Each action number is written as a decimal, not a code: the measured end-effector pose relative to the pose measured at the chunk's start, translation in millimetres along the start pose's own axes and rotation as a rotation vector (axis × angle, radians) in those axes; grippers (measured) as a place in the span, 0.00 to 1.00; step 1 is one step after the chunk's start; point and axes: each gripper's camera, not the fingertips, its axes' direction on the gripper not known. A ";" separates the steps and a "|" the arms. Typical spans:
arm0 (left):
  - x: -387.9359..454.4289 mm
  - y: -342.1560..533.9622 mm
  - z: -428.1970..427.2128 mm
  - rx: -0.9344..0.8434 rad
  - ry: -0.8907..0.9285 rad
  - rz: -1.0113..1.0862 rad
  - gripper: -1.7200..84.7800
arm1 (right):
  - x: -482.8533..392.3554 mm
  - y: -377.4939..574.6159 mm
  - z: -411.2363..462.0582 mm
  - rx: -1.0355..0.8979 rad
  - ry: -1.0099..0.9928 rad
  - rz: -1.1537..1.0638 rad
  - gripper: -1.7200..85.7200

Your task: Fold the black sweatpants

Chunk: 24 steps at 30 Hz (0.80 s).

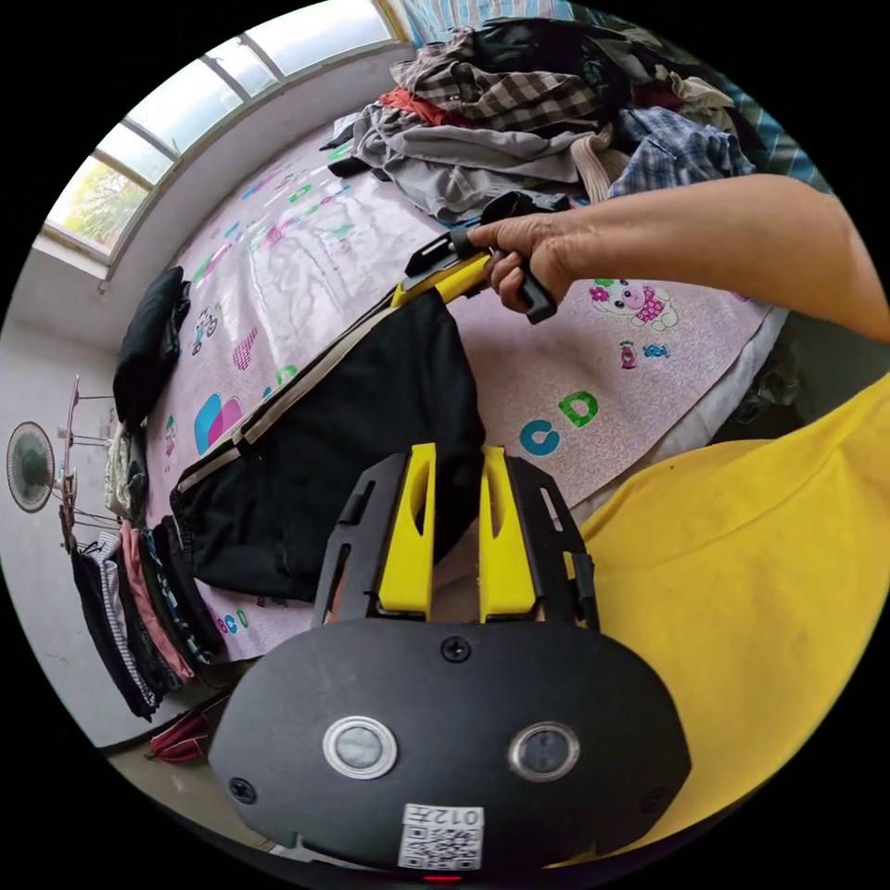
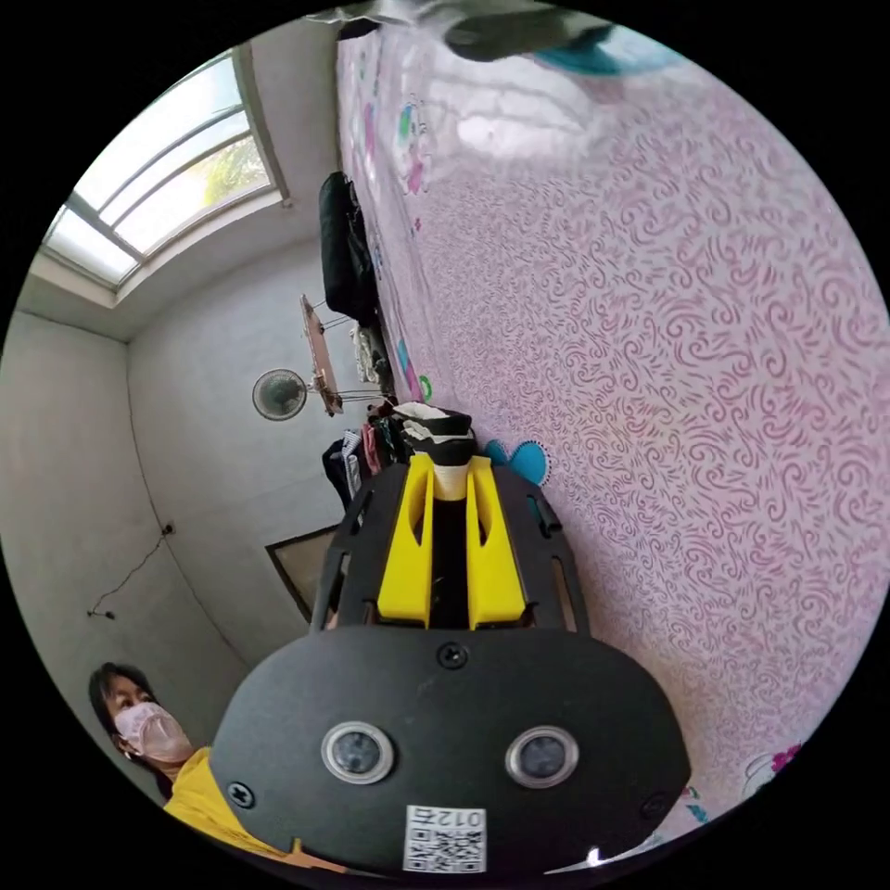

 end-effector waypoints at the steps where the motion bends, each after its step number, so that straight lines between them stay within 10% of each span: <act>1: -0.2 0.1 -0.8 0.007 0.010 0.011 0.07 | -5.2 4.3 -8.3 0.004 0.001 -0.006 0.07; 24: -199.9 71.3 -2.2 0.439 0.432 0.158 0.07 | -163.4 136.6 -67.6 0.287 0.108 -0.185 0.03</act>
